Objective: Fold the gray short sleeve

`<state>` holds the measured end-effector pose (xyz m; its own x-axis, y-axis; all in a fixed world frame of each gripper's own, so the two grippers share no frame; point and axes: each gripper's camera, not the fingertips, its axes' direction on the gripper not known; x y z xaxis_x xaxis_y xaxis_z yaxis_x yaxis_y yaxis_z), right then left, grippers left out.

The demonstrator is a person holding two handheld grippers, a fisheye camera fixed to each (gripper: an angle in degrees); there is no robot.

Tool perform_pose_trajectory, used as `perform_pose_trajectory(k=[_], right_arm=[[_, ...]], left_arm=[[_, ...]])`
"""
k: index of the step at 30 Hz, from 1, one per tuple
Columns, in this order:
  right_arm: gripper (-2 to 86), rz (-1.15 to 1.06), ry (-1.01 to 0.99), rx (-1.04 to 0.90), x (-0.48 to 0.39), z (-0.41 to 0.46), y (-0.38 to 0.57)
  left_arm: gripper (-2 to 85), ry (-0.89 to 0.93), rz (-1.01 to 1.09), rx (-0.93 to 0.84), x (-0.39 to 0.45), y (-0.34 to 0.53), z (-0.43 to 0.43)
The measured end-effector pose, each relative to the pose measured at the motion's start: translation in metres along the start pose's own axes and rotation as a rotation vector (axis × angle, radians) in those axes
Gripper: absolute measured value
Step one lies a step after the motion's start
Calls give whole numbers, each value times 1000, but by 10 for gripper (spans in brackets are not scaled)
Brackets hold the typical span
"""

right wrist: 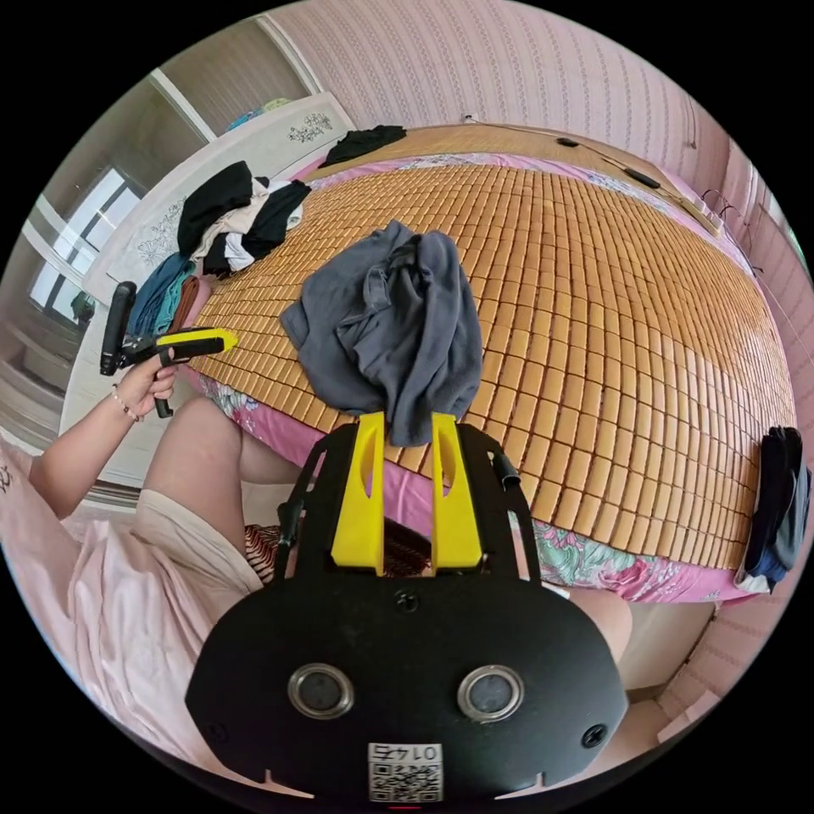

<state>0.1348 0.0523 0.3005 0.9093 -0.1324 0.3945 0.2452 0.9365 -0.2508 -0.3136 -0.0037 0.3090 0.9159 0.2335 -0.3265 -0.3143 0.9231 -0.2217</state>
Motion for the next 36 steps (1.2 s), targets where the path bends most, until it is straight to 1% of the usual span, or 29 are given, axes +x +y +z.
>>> perform_pose_trajectory(k=[4, 6, 8, 9, 10, 11, 12, 13, 15, 17, 18, 20, 22, 24, 27, 29, 32, 33, 34, 35, 36], right_arm=[[109, -24, 32, -37, -2, 16, -10], [115, -45, 78, -56, -3, 24, -11], [118, -65, 128, -138, 1, 45, -11], [112, -67, 133, -146, 2, 48, -11], [101, -59, 168, -115, 6, 46, -9], [47, -24, 198, -115, 14, 41, -10], [20, -4, 189, -111, 19, 37, -10], [13, 41, 132, -82, 32, 25, -10], [6, 129, 53, -8, 55, 0, -5], [3, 253, -50, 108, 93, -36, 8], [3, 292, -74, 128, 105, -42, 12], [5, 477, -115, 146, 155, -49, 36], [9, 530, -108, 146, 179, -52, 52], [19, 517, -99, 159, 186, -59, 61], [48, 396, -86, 147, 176, -61, 58], [73, 282, -38, 70, 161, -45, 45], [96, 186, 6, -36, 150, -10, 28], [94, 178, 17, -71, 150, -2, 27], [69, 150, 49, -83, 147, 3, 26], [22, 124, 91, -113, 144, 5, 27], [18, 115, 102, -118, 143, 4, 28]], left_arm=[[79, -4, -31, -24, -8, -48, 35], [84, -34, -8, -111, 0, -70, 64], [82, -64, 5, -113, 4, -78, 67], [72, -77, 24, -123, 5, -80, 67], [62, -91, 29, -125, 5, -80, 66], [42, -99, 49, -118, 4, -80, 61], [20, -57, 45, -110, 1, -79, 54], [16, -44, 43, -99, -1, -78, 49], [4, -4, 36, -34, -8, -70, 19], [1, 50, 23, 29, -13, -60, -11], [-1, 62, 21, 61, -15, -50, -29], [-2, 81, 6, 92, -16, -34, -46], [-3, 87, 4, 89, -15, -22, -50], [-3, 59, 9, 53, -12, -12, -46], [-3, 28, 30, 25, -7, -2, -45], [-3, 30, 25, 20, -6, 3, -46], [-3, 39, -7, 12, -8, 12, -47], [-3, 48, -25, 12, -9, 16, -48], [-3, 52, -33, 12, -9, 19, -49], [-3, 68, -45, 17, -10, 23, -51], [-3, 83, -59, 26, -11, 28, -56]])
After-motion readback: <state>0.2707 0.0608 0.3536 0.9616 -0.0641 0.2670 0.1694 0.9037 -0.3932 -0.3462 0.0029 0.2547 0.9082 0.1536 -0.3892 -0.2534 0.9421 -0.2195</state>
